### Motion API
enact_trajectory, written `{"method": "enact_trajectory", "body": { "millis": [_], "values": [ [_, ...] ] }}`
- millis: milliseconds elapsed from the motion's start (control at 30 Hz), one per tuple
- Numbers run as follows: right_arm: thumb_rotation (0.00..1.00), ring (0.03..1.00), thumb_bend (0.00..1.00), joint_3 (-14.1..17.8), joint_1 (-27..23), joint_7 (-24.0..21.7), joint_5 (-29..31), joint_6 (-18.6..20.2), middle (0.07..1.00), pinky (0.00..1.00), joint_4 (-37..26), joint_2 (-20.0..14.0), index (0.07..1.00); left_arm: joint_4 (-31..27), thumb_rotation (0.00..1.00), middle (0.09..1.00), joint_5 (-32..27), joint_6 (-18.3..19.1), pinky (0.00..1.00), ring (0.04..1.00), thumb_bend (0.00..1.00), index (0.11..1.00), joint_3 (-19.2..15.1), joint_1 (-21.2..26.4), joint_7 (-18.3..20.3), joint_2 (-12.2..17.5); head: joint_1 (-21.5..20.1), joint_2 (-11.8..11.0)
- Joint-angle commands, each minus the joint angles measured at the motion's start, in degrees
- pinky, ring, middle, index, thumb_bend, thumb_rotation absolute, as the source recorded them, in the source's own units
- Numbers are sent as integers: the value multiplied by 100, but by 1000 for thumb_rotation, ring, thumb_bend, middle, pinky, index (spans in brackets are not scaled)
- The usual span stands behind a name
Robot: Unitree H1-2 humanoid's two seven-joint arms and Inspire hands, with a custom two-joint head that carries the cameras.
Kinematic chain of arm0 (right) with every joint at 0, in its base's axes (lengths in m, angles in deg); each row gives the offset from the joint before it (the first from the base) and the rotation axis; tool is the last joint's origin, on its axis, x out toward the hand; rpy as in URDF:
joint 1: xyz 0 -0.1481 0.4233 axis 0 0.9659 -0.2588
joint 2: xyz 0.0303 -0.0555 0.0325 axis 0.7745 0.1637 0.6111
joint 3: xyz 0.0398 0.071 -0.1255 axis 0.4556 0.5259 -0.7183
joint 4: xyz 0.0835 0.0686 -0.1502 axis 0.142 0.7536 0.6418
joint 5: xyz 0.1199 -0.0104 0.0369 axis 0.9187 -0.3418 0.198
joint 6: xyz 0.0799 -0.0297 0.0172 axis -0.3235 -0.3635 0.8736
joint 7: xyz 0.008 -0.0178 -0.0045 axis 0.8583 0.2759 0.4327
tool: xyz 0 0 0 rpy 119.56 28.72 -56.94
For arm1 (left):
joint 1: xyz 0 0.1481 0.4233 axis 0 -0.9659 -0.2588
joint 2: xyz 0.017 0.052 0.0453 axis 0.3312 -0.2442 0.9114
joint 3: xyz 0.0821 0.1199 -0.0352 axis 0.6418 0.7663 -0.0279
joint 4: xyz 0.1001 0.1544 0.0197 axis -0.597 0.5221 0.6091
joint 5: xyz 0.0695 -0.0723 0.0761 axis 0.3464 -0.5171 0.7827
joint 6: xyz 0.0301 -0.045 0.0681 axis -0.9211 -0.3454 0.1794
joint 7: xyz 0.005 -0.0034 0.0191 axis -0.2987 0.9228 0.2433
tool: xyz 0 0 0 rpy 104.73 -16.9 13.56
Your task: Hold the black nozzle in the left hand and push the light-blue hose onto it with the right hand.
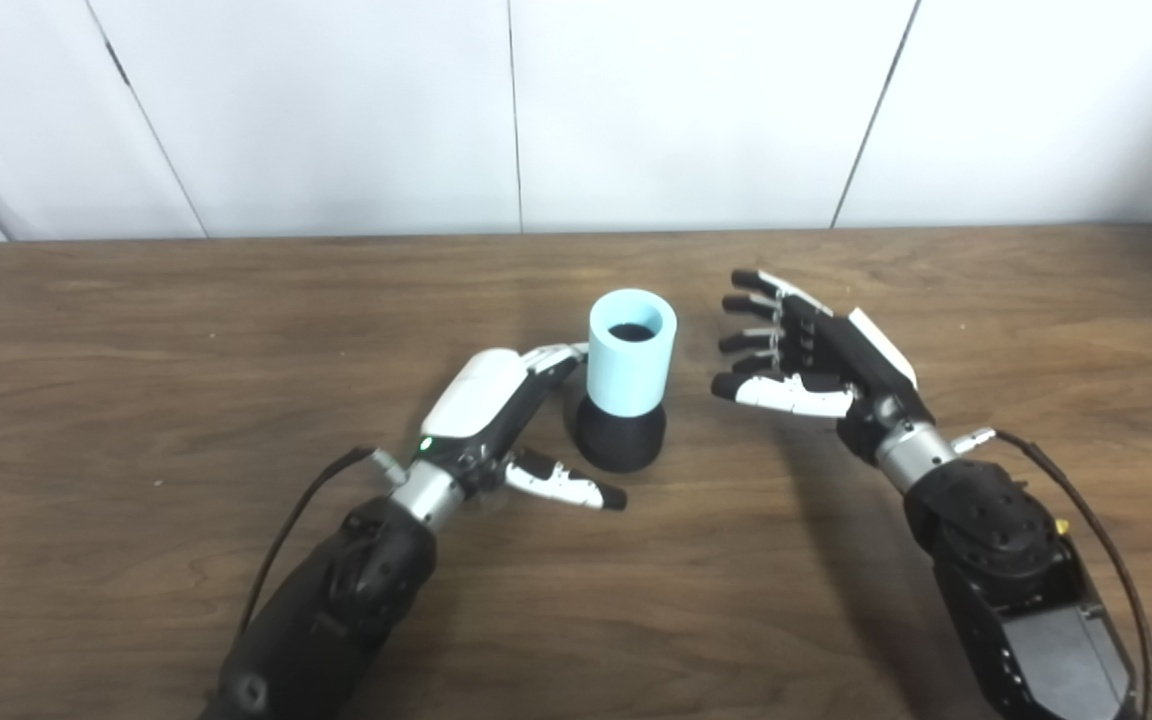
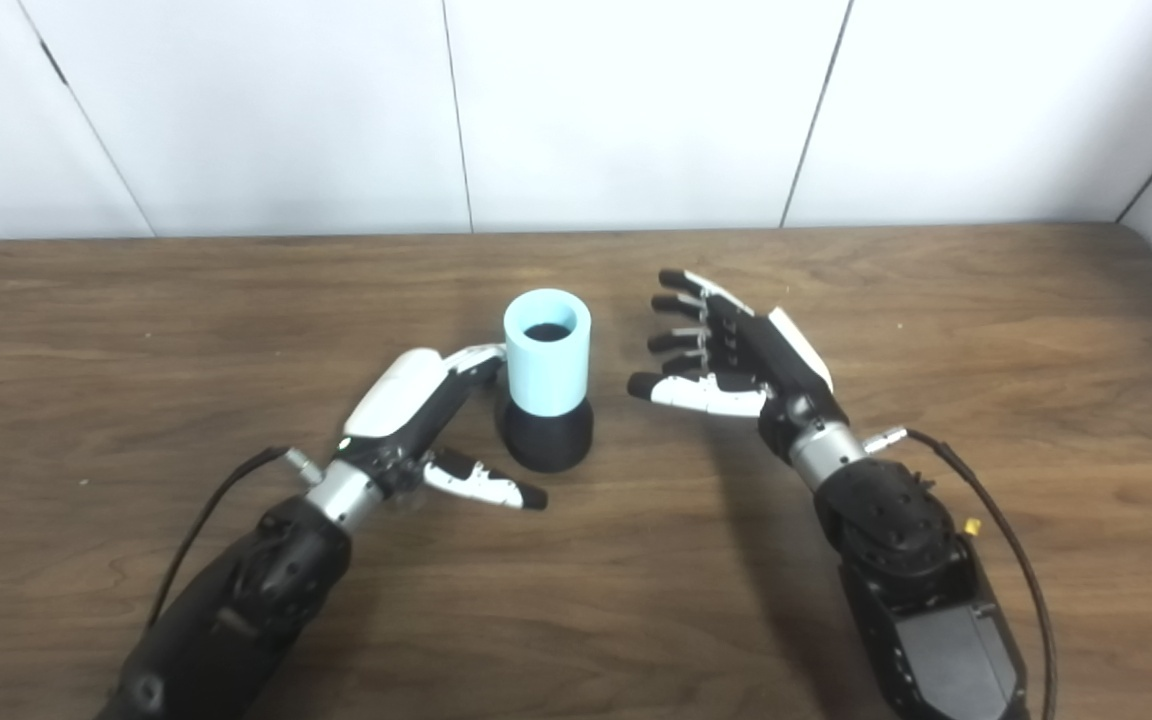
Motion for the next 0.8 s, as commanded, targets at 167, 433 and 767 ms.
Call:
{"method": "enact_trajectory", "body": {
  "millis": [167,433,767],
  "values": [
    [223,705,793,248,164,336,-371,-563,836,592,95,348,868,-199,322,1000,-484,364,875,1000,1000,1000,-740,-309,228,-54,-9,10],
    [168,661,697,442,443,424,-430,-700,809,554,36,639,832,-251,274,989,-947,-21,863,971,940,1000,-1166,-496,58,-294,-58,-23],
    [292,675,647,489,854,565,-626,-1564,732,561,-27,732,725,-1227,208,757,-2933,379,565,659,756,792,-1918,-905,494,-807,-109,-94]
  ]
}}
